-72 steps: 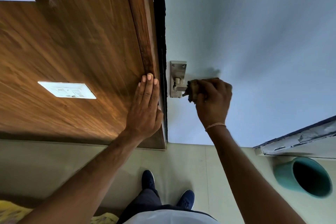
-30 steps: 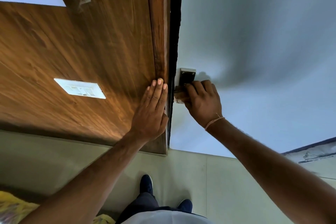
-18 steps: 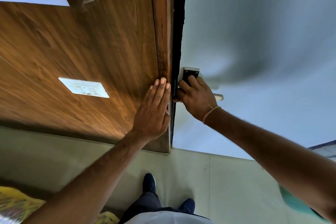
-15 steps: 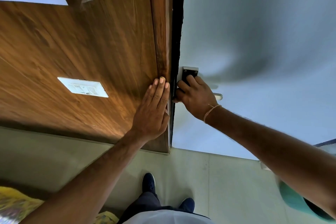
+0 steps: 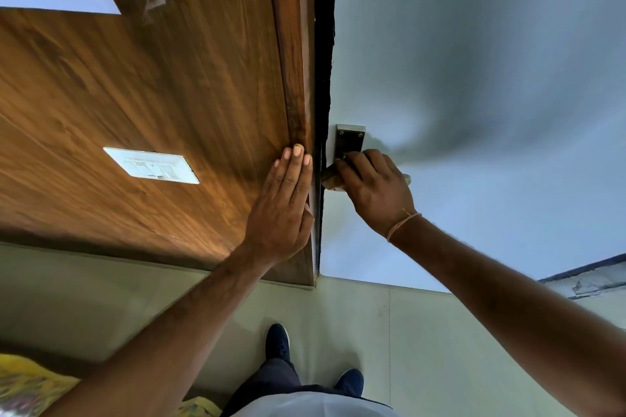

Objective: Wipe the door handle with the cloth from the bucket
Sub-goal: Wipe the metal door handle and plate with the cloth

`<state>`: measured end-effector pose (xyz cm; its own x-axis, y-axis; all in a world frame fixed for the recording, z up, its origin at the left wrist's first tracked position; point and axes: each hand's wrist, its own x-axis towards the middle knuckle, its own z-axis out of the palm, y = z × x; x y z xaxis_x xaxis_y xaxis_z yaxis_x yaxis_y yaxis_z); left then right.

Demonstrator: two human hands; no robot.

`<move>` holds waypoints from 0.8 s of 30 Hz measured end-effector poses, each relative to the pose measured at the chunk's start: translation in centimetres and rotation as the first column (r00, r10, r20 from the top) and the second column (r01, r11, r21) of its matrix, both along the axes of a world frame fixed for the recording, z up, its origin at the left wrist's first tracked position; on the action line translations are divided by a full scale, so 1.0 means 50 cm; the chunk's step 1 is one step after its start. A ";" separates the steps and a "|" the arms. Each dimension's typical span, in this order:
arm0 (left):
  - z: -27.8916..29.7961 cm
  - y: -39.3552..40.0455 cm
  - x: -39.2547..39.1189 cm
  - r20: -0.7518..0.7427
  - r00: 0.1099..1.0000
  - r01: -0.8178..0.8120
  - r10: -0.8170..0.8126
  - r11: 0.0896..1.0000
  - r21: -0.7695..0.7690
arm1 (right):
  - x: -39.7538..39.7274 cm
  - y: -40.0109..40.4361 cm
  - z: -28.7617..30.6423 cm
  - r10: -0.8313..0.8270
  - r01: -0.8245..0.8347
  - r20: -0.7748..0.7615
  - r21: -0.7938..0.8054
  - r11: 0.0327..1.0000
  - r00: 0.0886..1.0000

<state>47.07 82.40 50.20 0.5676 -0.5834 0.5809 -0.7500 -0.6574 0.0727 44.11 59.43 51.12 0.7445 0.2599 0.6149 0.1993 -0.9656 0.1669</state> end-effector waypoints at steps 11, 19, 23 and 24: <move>-0.007 -0.014 -0.006 -0.005 1.000 -0.002 0.002 0.999 -0.044 | -0.058 -0.007 -0.001 -0.336 0.342 -0.086 0.062 0.938 0.938; -0.013 -0.026 -0.007 -0.008 1.000 -0.030 0.030 0.998 -0.052 | -0.069 -0.039 0.003 -0.260 0.271 -0.155 0.050 0.961 0.953; -0.014 -0.026 -0.007 -0.017 1.000 -0.022 0.021 0.998 -0.053 | -0.091 -0.038 0.005 -0.451 0.470 -0.186 0.072 0.880 0.873; -0.014 -0.025 -0.007 -0.015 1.000 -0.022 0.022 0.998 -0.056 | -0.085 -0.019 0.005 -0.484 0.503 -0.191 0.063 0.862 0.854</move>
